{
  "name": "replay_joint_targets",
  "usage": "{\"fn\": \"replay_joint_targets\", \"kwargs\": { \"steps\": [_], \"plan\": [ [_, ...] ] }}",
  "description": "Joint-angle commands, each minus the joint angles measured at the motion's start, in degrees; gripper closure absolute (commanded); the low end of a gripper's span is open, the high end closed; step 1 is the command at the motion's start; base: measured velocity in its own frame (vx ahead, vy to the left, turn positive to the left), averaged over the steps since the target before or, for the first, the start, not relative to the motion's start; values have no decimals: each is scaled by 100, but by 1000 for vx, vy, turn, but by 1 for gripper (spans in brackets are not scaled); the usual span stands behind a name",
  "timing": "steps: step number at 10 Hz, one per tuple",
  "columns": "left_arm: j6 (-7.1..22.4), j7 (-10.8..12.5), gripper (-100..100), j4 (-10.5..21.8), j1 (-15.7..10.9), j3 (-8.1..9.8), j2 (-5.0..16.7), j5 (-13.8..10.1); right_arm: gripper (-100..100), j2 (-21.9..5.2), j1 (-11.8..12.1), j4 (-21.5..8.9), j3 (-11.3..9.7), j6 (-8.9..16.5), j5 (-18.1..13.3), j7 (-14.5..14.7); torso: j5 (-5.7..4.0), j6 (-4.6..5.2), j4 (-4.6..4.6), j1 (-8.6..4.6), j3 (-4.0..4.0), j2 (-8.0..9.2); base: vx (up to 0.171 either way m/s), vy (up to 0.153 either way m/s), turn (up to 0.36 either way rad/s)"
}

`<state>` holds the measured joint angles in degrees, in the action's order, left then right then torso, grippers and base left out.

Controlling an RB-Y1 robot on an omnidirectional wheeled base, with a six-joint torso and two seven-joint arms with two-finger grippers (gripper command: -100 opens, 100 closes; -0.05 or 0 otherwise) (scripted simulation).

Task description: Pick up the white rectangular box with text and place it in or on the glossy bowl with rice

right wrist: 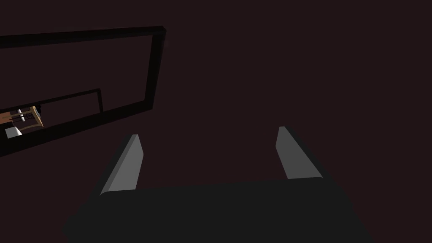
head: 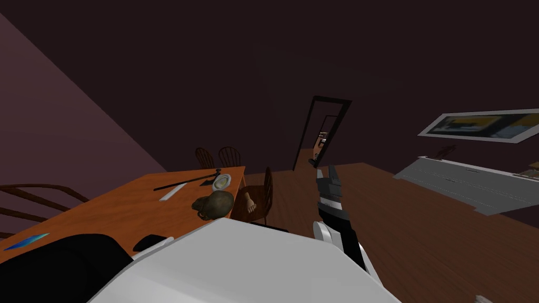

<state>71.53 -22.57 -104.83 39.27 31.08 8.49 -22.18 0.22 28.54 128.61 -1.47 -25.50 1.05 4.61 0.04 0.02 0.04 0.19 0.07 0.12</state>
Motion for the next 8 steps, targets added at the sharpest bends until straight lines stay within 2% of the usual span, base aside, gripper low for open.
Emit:
{"fn": "replay_joint_targets", "kwargs": {
  "steps": [1,7,8],
  "plan": [
    [93,259,100,-119,34,-77,77,-8,0,0,0,0,0,0,0,0,0,0,0,0,0,0,-9,30,-136],
    [418,1142,100,-513,131,-370,352,-9,0,0,-1,0,0,0,0,0,-4,-7,-3,-17,8,21,-59,6,-105],
    [373,1031,100,-461,109,-340,326,-8,0,0,-1,0,0,0,0,0,-4,-8,-2,-16,11,26,-38,7,-25]
  ]
}}
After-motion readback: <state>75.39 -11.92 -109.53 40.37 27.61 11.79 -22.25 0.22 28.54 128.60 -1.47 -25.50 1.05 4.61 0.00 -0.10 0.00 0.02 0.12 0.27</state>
